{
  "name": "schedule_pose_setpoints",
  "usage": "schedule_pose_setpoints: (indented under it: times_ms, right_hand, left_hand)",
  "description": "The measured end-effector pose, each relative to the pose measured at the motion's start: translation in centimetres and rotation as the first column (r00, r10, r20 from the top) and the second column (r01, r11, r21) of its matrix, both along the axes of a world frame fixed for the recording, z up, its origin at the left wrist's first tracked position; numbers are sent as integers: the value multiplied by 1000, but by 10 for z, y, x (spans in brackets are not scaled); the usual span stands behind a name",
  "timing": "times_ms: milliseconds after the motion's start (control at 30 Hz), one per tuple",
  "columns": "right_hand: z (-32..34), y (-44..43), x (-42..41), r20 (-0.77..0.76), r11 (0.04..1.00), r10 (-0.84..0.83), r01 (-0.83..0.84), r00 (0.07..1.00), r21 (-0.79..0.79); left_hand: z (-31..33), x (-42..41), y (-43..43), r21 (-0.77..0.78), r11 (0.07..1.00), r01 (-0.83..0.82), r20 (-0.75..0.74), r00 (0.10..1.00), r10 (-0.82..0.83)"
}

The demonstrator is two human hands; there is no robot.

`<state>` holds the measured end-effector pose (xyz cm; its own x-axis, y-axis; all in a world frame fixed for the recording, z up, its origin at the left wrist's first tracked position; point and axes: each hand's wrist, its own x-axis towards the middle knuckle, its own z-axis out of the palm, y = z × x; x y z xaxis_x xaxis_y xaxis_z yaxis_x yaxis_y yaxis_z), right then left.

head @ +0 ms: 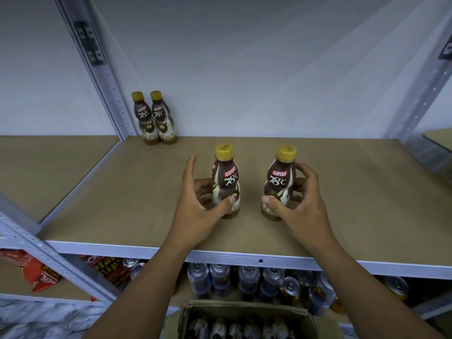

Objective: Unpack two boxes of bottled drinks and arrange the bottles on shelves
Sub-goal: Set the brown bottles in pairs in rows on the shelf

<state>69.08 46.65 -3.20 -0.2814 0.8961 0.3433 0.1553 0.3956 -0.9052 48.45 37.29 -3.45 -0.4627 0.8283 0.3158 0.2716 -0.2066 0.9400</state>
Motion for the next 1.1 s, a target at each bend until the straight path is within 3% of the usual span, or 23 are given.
schedule_pose_setpoints:
  times_ms: [467, 733, 1100]
  right_hand:
    - [1, -2, 1, -2, 1000, -6, 6, 1000, 10]
    - [1, -4, 0, 4, 996, -53, 53, 999, 70]
    - [-1, -3, -1, 9, 993, -65, 64, 998, 102]
  left_hand:
    - [1, 18, 1, 12, 977, -213, -131, 968, 213]
    - [7, 12, -1, 20, 999, 28, -53, 998, -27]
    - [3, 11, 4, 7, 1000, 2, -53, 999, -2]
